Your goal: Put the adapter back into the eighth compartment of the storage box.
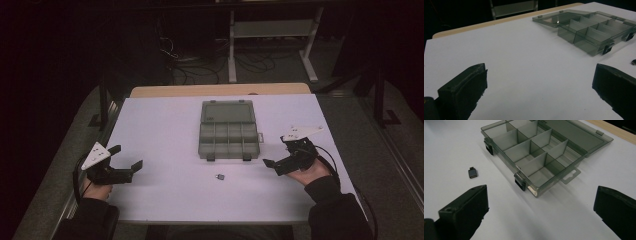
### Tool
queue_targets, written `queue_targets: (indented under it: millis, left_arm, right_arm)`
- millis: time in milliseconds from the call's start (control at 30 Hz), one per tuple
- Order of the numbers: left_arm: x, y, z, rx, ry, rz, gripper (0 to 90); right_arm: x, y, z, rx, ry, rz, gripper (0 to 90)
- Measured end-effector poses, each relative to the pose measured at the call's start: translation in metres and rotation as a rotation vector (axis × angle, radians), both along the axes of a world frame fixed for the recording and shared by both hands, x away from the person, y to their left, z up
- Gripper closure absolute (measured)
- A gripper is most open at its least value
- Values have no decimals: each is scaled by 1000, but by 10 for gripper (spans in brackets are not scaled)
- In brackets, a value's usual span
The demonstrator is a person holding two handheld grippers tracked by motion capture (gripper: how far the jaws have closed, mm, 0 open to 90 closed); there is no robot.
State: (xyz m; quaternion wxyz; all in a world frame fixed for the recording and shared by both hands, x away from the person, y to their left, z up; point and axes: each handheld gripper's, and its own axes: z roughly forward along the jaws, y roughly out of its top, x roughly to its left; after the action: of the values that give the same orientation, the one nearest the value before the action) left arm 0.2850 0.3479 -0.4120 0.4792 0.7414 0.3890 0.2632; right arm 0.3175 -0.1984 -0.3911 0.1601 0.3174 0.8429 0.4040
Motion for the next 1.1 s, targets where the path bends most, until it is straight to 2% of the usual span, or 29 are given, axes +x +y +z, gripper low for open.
queue_targets:
  millis: [267, 300, 500, 1100]
  left_arm:
    - [-1, 0, 0, -2, 0, 2, 0]
    - [-1, 0, 0, -1, 0, 3, 0]
    - [-1, 0, 0, 1, 1, 3, 0]
    - [-1, 0, 0, 3, 2, 4, 0]
  right_arm:
    - [-1, 10, 6, -21, -2, 45, 0]
    - [0, 16, 7, -35, 4, 64, 0]
    - [0, 25, 12, -69, 15, 91, 0]
    - [4, 47, 22, -103, 32, 160, 0]
